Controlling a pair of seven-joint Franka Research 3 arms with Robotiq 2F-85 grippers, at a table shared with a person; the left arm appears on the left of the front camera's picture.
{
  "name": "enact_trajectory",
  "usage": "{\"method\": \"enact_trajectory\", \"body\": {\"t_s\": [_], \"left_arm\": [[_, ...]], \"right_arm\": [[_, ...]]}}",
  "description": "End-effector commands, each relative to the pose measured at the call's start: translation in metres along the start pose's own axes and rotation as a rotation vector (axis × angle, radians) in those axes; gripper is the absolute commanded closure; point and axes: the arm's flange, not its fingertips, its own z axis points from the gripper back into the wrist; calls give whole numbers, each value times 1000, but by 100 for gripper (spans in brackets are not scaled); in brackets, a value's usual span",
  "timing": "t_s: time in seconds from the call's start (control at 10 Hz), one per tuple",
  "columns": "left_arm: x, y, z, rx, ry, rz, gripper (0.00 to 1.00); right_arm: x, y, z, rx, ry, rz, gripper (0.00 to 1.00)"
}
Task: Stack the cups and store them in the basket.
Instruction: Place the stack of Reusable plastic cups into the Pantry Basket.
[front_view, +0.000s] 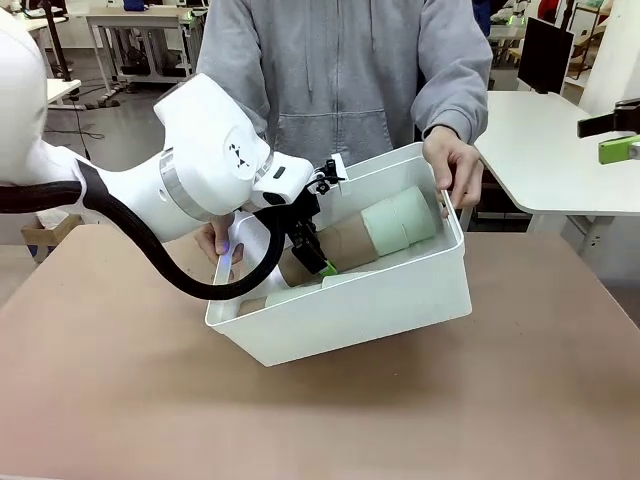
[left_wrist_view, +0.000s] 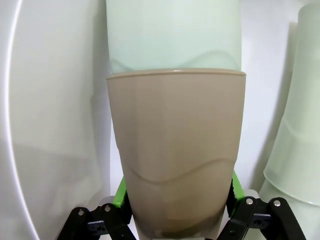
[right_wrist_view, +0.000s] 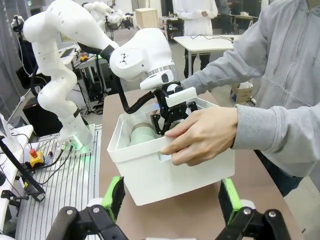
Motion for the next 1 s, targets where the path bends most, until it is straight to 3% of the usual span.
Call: {"method": "enact_trajectory", "body": {"t_s": [0.0, 0.1, 0.2, 0.6, 0.9], "left_arm": [[2, 7, 0, 12, -29, -25, 15], [2, 7, 1, 15, -34, -28, 15], [2, 9, 3, 11, -24, -35, 0], [0, 3, 28, -32, -64, -11, 0], [-8, -7, 89, -84, -92, -45, 0]], "right_arm": [[3, -1, -1, 0, -23, 7, 0], [3, -1, -1, 0, -23, 7, 0], [3, -1, -1, 0, -23, 7, 0], [3, -1, -1, 0, -23, 7, 0], [3, -1, -1, 0, -23, 7, 0]]}}
